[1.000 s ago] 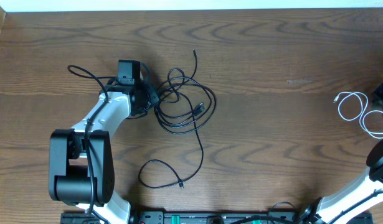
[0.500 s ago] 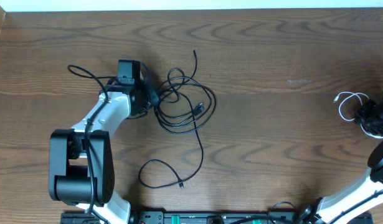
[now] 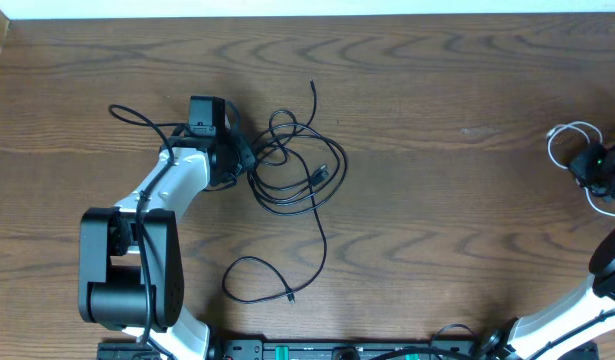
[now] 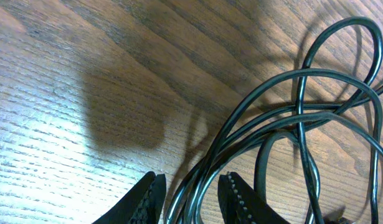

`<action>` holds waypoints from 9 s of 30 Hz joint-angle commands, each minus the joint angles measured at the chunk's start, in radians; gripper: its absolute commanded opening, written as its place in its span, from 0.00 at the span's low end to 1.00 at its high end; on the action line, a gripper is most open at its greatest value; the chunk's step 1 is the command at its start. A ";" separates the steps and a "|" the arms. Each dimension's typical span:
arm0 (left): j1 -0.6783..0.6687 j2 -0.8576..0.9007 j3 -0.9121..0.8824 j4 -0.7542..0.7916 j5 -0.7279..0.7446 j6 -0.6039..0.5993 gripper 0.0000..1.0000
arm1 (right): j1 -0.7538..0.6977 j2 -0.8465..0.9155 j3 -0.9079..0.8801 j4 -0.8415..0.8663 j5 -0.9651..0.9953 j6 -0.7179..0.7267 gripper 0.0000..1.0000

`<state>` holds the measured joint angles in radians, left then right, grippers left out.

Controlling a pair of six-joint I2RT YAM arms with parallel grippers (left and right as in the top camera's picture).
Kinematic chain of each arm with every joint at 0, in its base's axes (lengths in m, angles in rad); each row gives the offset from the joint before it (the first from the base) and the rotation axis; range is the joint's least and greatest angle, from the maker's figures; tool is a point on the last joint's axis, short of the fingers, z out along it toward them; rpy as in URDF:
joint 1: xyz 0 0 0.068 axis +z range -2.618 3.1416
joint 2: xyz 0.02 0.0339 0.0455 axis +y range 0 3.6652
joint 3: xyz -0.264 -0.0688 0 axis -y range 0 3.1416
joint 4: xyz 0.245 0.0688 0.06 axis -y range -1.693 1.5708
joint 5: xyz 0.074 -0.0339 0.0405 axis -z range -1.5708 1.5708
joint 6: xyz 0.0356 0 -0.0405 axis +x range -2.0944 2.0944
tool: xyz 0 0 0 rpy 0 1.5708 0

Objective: Untangle cables

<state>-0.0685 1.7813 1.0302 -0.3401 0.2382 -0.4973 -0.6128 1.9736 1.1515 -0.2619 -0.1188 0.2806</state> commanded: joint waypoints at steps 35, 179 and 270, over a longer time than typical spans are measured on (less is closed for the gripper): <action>-0.002 0.007 -0.001 0.001 0.008 0.006 0.33 | 0.005 -0.422 0.127 -0.378 0.128 -0.005 0.99; -0.016 -0.012 -0.001 0.160 0.734 0.414 0.86 | 1.048 -0.350 -0.317 0.055 -0.254 0.132 0.81; -0.016 -0.011 -0.001 0.008 -0.111 0.046 0.53 | 0.980 -0.142 -0.317 0.156 -0.151 0.250 0.65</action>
<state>-0.0864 1.7813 1.0290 -0.3298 0.1253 -0.4454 0.3183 1.7885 0.8692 -0.0853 -0.3359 0.5217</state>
